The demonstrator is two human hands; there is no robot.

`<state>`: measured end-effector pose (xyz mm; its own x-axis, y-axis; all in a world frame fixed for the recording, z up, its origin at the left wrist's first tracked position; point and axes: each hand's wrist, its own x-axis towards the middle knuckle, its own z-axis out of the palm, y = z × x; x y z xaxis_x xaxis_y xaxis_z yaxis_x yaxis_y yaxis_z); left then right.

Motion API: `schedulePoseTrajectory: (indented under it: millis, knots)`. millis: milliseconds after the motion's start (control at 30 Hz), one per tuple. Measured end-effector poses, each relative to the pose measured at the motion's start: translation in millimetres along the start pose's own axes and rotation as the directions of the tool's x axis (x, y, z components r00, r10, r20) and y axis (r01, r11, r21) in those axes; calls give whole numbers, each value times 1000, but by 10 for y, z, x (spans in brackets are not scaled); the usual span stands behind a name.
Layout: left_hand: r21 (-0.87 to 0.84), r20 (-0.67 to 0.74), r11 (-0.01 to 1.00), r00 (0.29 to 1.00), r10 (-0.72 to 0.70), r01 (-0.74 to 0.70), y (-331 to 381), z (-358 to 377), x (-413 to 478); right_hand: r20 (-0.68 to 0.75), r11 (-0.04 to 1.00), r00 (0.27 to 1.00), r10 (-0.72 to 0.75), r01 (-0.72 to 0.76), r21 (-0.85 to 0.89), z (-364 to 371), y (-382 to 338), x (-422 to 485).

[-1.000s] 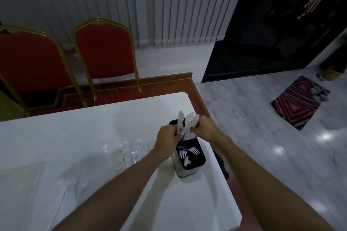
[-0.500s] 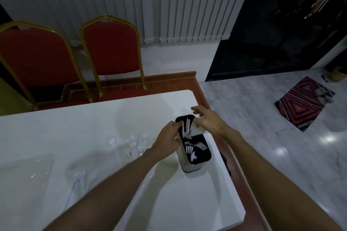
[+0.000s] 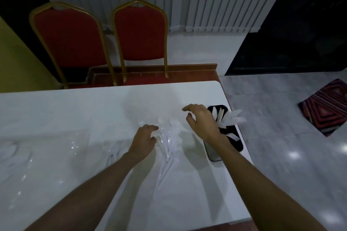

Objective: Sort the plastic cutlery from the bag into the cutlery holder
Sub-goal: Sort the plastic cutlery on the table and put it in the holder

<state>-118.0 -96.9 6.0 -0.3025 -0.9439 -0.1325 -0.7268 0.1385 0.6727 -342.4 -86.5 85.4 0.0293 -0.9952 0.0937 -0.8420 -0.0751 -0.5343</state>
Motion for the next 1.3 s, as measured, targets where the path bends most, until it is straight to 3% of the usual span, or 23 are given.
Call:
schedulePoseTrajectory:
  millis: [100,267,433,667,933,1167,1300]
  knots:
    - [17,28,997,997,-76,76,-284,15,-130,115,985,981,157,-164,55,455,-33,-170]
    - [21,195,989,970,-145,144,-383,106,-409,299,940,894,334,-341,-30,1075,-79,-483]
    - [49,309,969,919,-247,243,-349,357,-628,230,884,856,464,-464,-57,1388,-144,-613]
    - [104,201,935,914,-352,338,-314,496,-714,136,807,801,583,-590,13,1364,82,-563]
    - [37,128,904,895,-428,427,-452,357,-759,59,773,778,626,-629,84,1275,173,-623]
    - [-95,16,857,861,-508,507,-675,70,-817,2,829,846,534,-524,196,1317,-23,-582]
    - [-129,-16,842,848,-529,523,-655,58,-782,6,947,947,320,-320,15,1460,-124,-597]
